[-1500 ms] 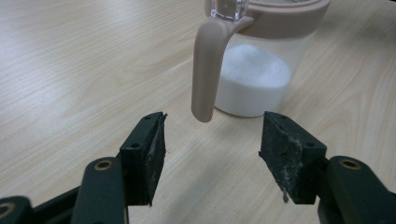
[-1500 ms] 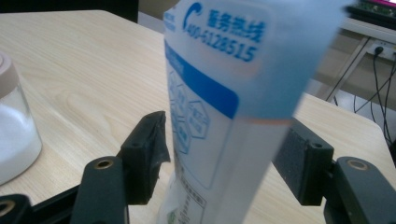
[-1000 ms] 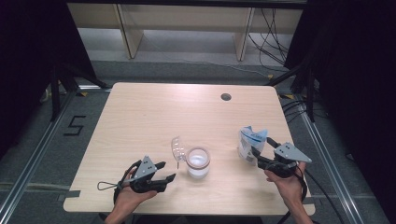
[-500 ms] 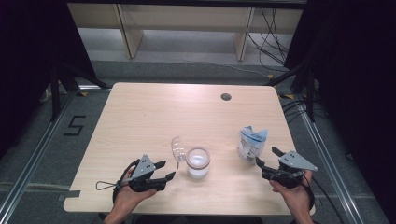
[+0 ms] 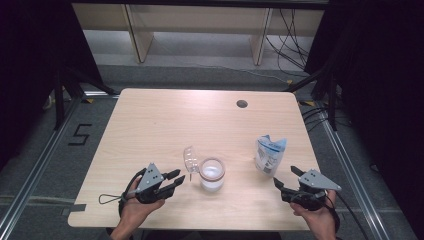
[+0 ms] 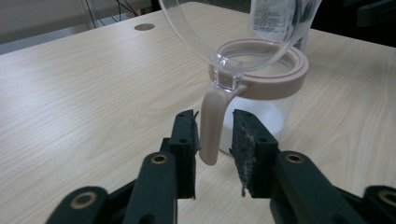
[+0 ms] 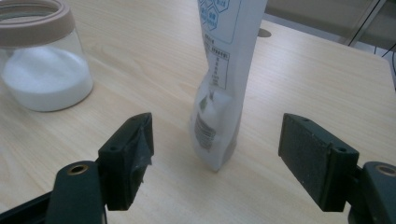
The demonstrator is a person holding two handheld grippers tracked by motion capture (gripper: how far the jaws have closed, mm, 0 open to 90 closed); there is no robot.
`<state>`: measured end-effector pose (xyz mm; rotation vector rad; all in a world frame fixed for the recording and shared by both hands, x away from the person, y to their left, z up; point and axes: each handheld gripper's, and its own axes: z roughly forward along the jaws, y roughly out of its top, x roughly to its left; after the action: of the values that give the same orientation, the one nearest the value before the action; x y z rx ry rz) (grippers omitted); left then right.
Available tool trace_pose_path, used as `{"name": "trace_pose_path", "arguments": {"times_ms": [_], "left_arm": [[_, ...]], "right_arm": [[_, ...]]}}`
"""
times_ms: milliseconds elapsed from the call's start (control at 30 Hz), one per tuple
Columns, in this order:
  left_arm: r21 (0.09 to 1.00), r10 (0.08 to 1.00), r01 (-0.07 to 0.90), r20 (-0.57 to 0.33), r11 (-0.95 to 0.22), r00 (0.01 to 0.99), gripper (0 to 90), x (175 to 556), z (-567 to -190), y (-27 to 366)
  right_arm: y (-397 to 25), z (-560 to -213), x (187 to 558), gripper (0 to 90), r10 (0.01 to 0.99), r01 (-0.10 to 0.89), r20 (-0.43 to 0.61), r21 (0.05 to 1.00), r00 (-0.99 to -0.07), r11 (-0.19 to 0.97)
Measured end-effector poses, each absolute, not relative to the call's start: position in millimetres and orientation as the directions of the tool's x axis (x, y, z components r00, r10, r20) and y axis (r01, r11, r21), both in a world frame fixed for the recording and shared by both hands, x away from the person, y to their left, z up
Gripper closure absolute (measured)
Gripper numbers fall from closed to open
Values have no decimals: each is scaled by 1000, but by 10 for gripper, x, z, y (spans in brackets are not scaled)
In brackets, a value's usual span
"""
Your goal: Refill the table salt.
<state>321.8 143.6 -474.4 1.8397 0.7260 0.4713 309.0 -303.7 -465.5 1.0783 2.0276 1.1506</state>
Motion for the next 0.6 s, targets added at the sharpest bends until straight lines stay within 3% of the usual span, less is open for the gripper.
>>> {"name": "trace_pose_path", "arguments": {"times_ms": [133, 367, 533, 600], "left_arm": [[927, 670, 263, -17, -268, 743, 759, 3220, -4709, 1418], [927, 663, 253, -6, -277, 748, 844, 3238, -4663, 1397], [921, 665, 267, -10, -285, 746, 881, 3253, -4644, 1378], [922, 663, 273, -23, -276, 748, 891, 3263, -4652, 1366]], "right_arm": [[-3053, -4667, 3078, 276, 847, 344, -102, 883, -522, 318], [-3023, -4699, 2995, 277, 849, 403, -55, 863, -525, 305], [-3015, -4711, 2975, 277, 835, 371, -92, 866, -542, 336], [-2983, -4717, 2924, 277, 846, 422, -39, 854, -532, 304]]}}
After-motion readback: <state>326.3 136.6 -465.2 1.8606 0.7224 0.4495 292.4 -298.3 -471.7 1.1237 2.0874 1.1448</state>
